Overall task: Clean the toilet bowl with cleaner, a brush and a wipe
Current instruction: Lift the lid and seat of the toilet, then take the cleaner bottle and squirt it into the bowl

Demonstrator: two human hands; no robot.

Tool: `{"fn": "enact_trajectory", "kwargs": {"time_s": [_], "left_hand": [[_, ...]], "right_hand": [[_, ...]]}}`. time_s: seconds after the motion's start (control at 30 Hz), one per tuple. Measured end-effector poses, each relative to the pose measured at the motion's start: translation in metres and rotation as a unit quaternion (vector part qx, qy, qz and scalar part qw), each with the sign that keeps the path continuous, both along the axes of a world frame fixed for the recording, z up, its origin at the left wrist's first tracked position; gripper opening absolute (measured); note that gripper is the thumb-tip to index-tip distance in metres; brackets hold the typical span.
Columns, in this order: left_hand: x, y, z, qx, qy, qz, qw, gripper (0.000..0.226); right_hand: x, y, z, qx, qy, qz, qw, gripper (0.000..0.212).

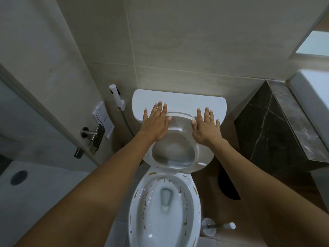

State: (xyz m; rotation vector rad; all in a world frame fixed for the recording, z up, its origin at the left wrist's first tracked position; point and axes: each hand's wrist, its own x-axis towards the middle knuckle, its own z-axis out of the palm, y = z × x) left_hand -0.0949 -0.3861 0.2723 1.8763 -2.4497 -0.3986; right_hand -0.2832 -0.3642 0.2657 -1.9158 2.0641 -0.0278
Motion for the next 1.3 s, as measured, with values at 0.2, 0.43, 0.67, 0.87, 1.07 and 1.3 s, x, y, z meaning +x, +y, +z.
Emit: {"fn": "enact_trajectory", "kwargs": {"time_s": [0.2,0.43,0.67,0.87,1.07,1.3], "left_hand": [[0.018,0.026,0.024,0.018,0.003,0.03,0.999,0.059],[0.045,0.073,0.053,0.024,-0.014,0.06,0.998,0.059],[0.092,0.146,0.086,0.05,-0.01,0.138,0.989,0.063],[0.149,0.228,0.103,0.059,-0.036,0.198,0.978,0.061],[0.209,0.323,0.106,0.07,-0.049,0.264,0.961,0.059],[0.284,0.425,0.093,0.114,-0.042,0.407,0.905,0.057]], "right_hand": [[0.007,0.02,0.031,-0.013,0.002,-0.011,1.0,0.063],[0.027,0.052,0.063,-0.024,0.013,0.036,0.999,0.063],[0.073,0.108,0.101,-0.011,0.043,0.102,0.994,0.06],[0.135,0.167,0.124,-0.004,0.055,0.162,0.985,0.061],[0.213,0.211,0.139,-0.009,0.048,0.24,0.969,0.061],[0.315,0.257,0.131,-0.004,0.032,0.364,0.931,0.059]]}}
